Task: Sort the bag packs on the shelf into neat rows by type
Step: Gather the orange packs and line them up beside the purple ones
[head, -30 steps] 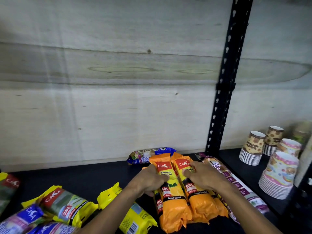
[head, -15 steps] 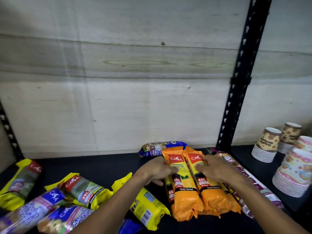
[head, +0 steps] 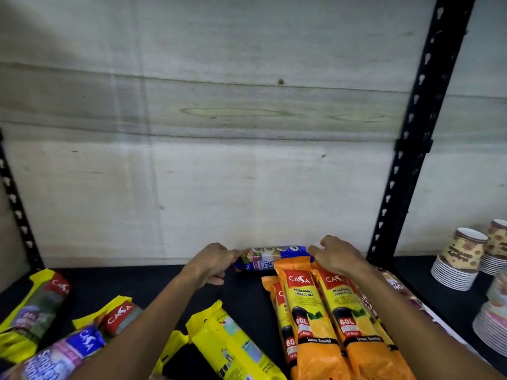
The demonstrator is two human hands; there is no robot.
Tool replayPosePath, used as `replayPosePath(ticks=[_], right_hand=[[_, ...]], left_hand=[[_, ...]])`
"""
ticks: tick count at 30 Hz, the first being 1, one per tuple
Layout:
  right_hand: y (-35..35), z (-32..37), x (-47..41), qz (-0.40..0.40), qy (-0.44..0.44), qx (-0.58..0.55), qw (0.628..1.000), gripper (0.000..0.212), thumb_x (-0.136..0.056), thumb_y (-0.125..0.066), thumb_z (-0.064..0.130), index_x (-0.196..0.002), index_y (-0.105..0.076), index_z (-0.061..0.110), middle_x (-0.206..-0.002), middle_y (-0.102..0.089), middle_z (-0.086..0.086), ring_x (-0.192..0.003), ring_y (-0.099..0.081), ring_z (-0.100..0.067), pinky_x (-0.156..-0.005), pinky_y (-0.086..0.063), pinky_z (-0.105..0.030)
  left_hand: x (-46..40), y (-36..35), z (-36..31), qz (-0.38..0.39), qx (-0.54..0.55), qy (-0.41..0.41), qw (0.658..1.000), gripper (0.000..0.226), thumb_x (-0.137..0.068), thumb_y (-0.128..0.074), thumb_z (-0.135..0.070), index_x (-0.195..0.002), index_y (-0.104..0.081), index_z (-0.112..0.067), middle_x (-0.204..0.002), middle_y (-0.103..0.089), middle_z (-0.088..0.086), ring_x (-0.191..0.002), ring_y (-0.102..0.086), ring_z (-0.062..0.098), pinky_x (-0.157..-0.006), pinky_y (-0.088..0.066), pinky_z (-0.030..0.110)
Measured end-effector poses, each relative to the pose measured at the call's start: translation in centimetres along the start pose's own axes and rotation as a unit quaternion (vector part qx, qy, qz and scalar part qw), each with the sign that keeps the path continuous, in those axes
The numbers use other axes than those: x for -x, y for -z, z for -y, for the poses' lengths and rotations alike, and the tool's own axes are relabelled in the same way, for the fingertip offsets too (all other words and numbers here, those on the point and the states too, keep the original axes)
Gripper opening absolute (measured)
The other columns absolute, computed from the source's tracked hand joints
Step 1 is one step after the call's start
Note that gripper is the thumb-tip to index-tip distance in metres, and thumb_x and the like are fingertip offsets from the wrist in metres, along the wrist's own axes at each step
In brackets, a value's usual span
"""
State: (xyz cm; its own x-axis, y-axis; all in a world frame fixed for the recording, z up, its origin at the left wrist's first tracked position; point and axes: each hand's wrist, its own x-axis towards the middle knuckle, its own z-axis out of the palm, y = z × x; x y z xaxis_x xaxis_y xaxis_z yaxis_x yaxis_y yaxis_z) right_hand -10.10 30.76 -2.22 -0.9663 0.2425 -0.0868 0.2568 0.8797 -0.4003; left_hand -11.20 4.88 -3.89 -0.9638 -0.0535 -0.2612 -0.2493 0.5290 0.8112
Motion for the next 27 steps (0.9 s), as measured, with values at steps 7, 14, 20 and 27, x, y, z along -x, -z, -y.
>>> replayPosePath(ticks=[7, 14, 20, 27], right_hand=[[-1.6, 0.8, -5.1, 0.079, 0.006, -0.024, 0.997, 0.052, -0.093, -0.048, 0.060, -0.110, -0.062, 0.013, -0.100, -0.073, -0.004, -0.088, -0.069, -0.021, -0.078, -0.053, -0.031], [-2.4, 1.4, -6.7, 0.112, 0.009, -0.017, 0.994, 0.050, -0.094, -0.053, 0.053, -0.119, -0.060, 0.010, -0.111, -0.070, -0.008, -0.098, -0.066, -0.023, -0.087, -0.052, -0.036], [-2.6, 3.4, -7.0, 0.136, 0.039, 0.014, 0.990, 0.051, -0.093, -0.054, 0.054, -0.117, -0.060, 0.010, -0.110, -0.070, -0.007, -0.096, -0.067, -0.021, -0.085, -0.053, -0.032], [-5.3, 8.5, -6.1, 0.142, 0.106, 0.044, 0.983, 0.052, -0.092, -0.054, 0.055, -0.117, -0.062, 0.010, -0.110, -0.066, -0.009, -0.098, -0.062, -0.023, -0.078, -0.048, -0.030]], left_hand=[[-3.0, -0.7, 0.0, 0.071, 0.066, 0.033, 0.995, 0.031, -0.093, -0.053, -0.045, -0.116, -0.055, -0.024, -0.126, -0.053, 0.002, -0.099, -0.067, 0.022, -0.085, -0.060, 0.034], [-4.5, -1.7, -0.2, 0.120, 0.157, 0.056, 0.979, 0.035, -0.097, -0.055, -0.035, -0.127, -0.056, -0.016, -0.124, -0.049, 0.005, -0.105, -0.066, 0.025, -0.090, -0.057, 0.032], [-4.9, -0.1, 0.4, 0.102, 0.153, 0.062, 0.981, 0.020, -0.097, -0.057, -0.035, -0.111, -0.059, -0.020, -0.109, -0.054, -0.003, -0.108, -0.065, 0.025, -0.091, -0.056, 0.032], [-4.8, 4.6, 3.6, 0.045, 0.163, 0.090, 0.982, 0.018, -0.093, -0.064, -0.034, -0.098, -0.064, -0.016, -0.115, -0.061, 0.005, -0.108, -0.064, 0.026, -0.091, -0.055, 0.032]])
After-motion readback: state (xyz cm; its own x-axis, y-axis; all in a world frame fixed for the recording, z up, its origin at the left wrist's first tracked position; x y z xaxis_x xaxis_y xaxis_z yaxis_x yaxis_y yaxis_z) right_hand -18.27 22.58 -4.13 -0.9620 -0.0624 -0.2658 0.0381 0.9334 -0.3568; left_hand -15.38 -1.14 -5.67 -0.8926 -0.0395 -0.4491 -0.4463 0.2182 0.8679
